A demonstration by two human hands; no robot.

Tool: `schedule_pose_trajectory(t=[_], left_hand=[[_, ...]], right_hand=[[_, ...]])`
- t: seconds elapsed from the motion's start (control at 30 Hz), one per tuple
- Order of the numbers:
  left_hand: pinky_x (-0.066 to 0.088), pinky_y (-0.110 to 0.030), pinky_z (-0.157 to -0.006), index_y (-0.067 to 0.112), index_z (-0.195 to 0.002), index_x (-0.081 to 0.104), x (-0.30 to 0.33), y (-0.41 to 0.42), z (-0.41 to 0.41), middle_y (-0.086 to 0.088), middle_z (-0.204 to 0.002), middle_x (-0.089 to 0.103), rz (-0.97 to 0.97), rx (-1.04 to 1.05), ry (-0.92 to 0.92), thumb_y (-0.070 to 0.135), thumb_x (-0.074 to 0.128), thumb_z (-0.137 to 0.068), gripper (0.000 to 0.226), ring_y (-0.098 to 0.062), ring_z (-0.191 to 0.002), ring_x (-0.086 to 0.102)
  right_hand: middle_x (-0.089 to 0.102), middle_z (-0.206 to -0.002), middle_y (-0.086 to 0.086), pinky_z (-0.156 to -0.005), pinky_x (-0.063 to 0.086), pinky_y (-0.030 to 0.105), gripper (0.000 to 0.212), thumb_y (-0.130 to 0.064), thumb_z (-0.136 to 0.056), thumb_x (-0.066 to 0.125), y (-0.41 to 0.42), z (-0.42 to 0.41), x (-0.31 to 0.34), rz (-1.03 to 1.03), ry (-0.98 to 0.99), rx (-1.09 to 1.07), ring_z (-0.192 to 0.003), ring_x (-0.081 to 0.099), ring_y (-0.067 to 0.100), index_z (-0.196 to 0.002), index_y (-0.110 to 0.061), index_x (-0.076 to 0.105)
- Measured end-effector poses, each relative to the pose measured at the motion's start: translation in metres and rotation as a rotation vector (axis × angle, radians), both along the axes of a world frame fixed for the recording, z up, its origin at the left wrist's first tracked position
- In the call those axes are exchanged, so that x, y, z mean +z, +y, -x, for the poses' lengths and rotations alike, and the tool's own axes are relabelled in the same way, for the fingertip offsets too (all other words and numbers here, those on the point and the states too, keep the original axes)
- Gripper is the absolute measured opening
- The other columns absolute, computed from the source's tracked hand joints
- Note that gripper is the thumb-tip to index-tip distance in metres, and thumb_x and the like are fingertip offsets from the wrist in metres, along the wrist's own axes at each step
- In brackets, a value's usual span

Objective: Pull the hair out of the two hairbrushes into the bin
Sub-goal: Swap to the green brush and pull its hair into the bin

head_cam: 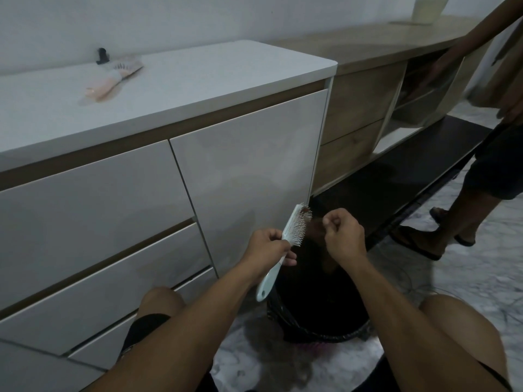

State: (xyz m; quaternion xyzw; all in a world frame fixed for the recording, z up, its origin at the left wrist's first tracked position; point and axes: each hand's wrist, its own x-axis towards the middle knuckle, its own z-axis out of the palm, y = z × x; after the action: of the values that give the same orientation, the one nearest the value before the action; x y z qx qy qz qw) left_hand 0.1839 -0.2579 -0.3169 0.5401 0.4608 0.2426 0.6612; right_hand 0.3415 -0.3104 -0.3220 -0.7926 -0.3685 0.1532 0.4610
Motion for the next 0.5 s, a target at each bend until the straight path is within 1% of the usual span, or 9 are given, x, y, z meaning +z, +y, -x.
schedule_pose_trajectory(t=[0.07,0.13,0.17,0.2,0.27,0.3,0.37,0.43,0.5], left_hand=[[0.057,-0.024,-0.052,-0.002,-0.08,0.06,0.001,0.0,0.001,-0.02,-0.071,0.063,0.007,-0.003,-0.012,-0.011,0.052,-0.084,0.013,-0.02,-0.053,0.066],[0.057,-0.025,-0.053,-0.001,-0.081,0.061,0.002,0.001,0.0,-0.021,-0.073,0.064,0.006,-0.008,-0.013,-0.011,0.052,-0.084,0.014,-0.02,-0.055,0.067],[0.058,-0.026,-0.054,0.0,-0.081,0.061,0.002,0.002,0.0,-0.021,-0.073,0.064,0.005,-0.008,-0.015,-0.011,0.052,-0.083,0.014,-0.021,-0.056,0.067],[0.059,-0.027,-0.055,0.0,-0.08,0.061,0.002,0.001,-0.001,-0.021,-0.073,0.064,0.006,-0.008,-0.019,-0.011,0.052,-0.083,0.015,-0.021,-0.056,0.067],[0.059,-0.026,-0.055,-0.001,-0.08,0.061,0.003,0.0,-0.001,-0.021,-0.072,0.063,0.013,-0.012,-0.032,-0.011,0.051,-0.084,0.015,-0.021,-0.055,0.066],[0.058,-0.026,-0.054,-0.001,-0.081,0.061,0.003,0.0,-0.002,-0.021,-0.071,0.062,0.015,-0.014,-0.038,-0.012,0.051,-0.084,0.014,-0.021,-0.055,0.066],[0.059,-0.027,-0.055,-0.002,-0.08,0.061,0.003,-0.001,-0.001,-0.021,-0.071,0.062,0.017,-0.013,-0.047,-0.012,0.051,-0.084,0.014,-0.021,-0.056,0.066],[0.06,-0.028,-0.056,-0.003,-0.081,0.06,0.001,0.0,0.0,-0.021,-0.072,0.062,0.028,-0.007,-0.051,-0.012,0.052,-0.084,0.013,-0.021,-0.057,0.066],[0.061,-0.03,-0.058,-0.004,-0.082,0.06,0.0,0.0,0.001,-0.021,-0.073,0.063,0.024,-0.015,-0.047,-0.012,0.052,-0.083,0.012,-0.021,-0.058,0.067]], right_hand=[[0.062,-0.087,-0.006,-0.065,0.038,0.007,0.005,-0.016,-0.094,0.06,0.0,0.001,0.0,-0.01,0.03,0.068,-0.085,0.058,0.011,-0.098,-0.016,0.064],[0.064,-0.091,-0.01,-0.075,0.048,0.019,0.014,-0.026,-0.091,0.067,-0.002,0.005,0.0,-0.031,0.118,0.169,-0.089,0.062,0.007,-0.103,-0.022,0.062],[0.066,-0.091,-0.011,-0.077,0.051,0.021,0.019,-0.028,-0.087,0.071,-0.002,0.006,-0.001,-0.041,0.138,0.212,-0.088,0.064,0.005,-0.104,-0.025,0.062],[0.067,-0.09,-0.012,-0.077,0.053,0.022,0.022,-0.026,-0.084,0.075,-0.002,0.007,-0.003,-0.052,0.128,0.234,-0.087,0.065,0.003,-0.104,-0.025,0.064],[0.069,-0.083,-0.011,-0.078,0.056,0.023,0.017,-0.016,-0.082,0.077,-0.001,0.006,-0.004,-0.059,0.065,0.195,-0.082,0.068,0.003,-0.097,-0.021,0.071],[0.071,-0.08,-0.009,-0.078,0.055,0.023,0.012,-0.012,-0.082,0.076,0.0,0.005,-0.004,-0.054,0.045,0.153,-0.079,0.068,0.004,-0.091,-0.02,0.074],[0.07,-0.077,-0.007,-0.069,0.049,0.015,0.01,-0.01,-0.084,0.074,0.0,0.001,-0.001,-0.024,0.041,0.057,-0.076,0.066,0.005,-0.085,-0.021,0.073],[0.067,-0.075,-0.008,-0.062,0.042,0.011,0.009,-0.011,-0.085,0.072,0.0,-0.002,0.0,-0.01,0.047,-0.04,-0.078,0.067,0.009,-0.085,-0.02,0.071],[0.067,-0.079,-0.006,-0.062,0.04,0.01,0.009,-0.01,-0.086,0.07,0.0,-0.004,0.0,-0.023,0.058,-0.077,-0.082,0.067,0.012,-0.089,-0.018,0.071]])
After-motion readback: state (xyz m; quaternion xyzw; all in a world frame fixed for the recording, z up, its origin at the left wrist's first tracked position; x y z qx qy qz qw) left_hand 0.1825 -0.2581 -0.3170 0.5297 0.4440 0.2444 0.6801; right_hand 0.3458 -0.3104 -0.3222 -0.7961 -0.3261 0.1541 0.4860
